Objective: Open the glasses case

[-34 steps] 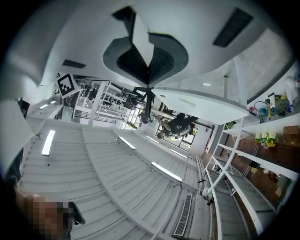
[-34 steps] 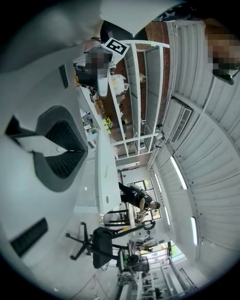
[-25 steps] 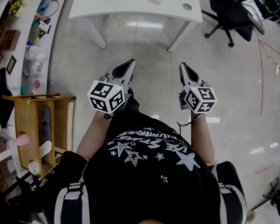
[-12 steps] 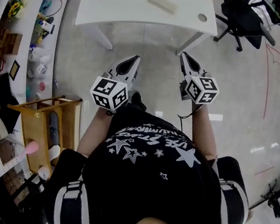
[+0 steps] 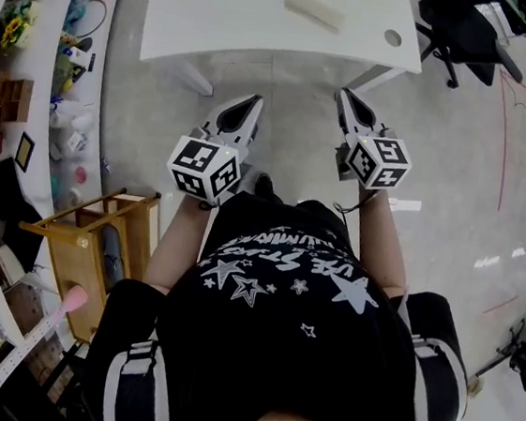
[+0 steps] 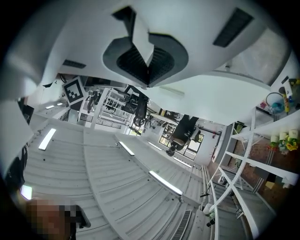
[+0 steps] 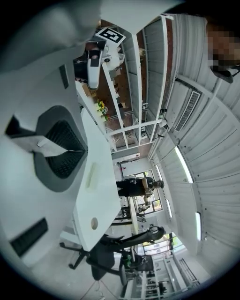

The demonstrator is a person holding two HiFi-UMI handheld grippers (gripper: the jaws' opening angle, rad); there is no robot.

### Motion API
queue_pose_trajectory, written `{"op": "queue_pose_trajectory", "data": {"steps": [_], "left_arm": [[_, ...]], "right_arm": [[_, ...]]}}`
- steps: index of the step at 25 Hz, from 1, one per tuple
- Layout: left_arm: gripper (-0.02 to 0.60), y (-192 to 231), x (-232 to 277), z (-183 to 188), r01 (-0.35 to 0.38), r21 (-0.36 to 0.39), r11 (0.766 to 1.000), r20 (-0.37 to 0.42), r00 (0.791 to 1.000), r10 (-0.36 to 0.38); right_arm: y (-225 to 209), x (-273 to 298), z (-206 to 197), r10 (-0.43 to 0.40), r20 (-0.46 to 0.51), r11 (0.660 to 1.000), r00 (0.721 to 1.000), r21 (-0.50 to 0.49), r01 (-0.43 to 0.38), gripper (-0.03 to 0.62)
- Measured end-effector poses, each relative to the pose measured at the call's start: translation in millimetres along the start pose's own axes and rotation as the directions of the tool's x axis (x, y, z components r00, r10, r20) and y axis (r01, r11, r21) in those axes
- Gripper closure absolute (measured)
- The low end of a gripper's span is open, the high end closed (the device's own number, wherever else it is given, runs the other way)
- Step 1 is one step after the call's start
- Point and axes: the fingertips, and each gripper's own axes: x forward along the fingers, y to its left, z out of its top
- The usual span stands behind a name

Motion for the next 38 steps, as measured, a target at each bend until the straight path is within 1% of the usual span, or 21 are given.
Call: {"op": "queue_pose_trajectory", "data": {"steps": [5,11,15,21,28,33,38], "left_arm": [[0.569,6.6,2.8,-1.3,0.014,-0.025,1.0,0.0,1.0,-0.014],[0.569,9.0,9.2,-5.1,0.02,-0.032,0.999,-0.008,1.0,-0.021],[0.569,9.7,18.0,2.1,0.02,-0.014,1.0,-0.005,1.0,-0.02],[0.569,20.8,33.4,9.5,0.006,0.016,1.0,-0.013,1.0,-0.005],[0.569,35.8,77.9,22.9,-0.011,0.016,1.0,-0.018,1.0,0.011],[0.569,41.1,112.0,34.7,-0.008,0.029,1.0,-0.032,0.999,0.009],[0.569,48.3,144.6,37.1,-0.02,0.038,0.999,-0.054,0.998,0.022]], "right_arm": [[-1.8,-4.6,-0.1,-0.025,-0.003,1.0,1.0,-0.006,0.025,0.585],[-13.0,-5.0,-0.2,-0.047,-0.003,0.999,0.999,-0.002,0.047,0.585],[-21.0,7.0,1.9,-0.041,0.001,0.999,0.999,0.006,0.041,0.585],[-30.2,38.7,16.5,-0.01,0.034,1.0,0.999,0.006,0.01,0.585],[-60.4,72.8,33.7,0.012,0.022,1.0,1.0,0.004,-0.013,0.585],[-79.3,97.7,49.4,0.034,0.01,0.999,0.999,-0.023,-0.034,0.585],[-92.3,122.2,56.2,0.064,-0.029,0.995,0.998,-0.077,-0.066,0.585]]}}
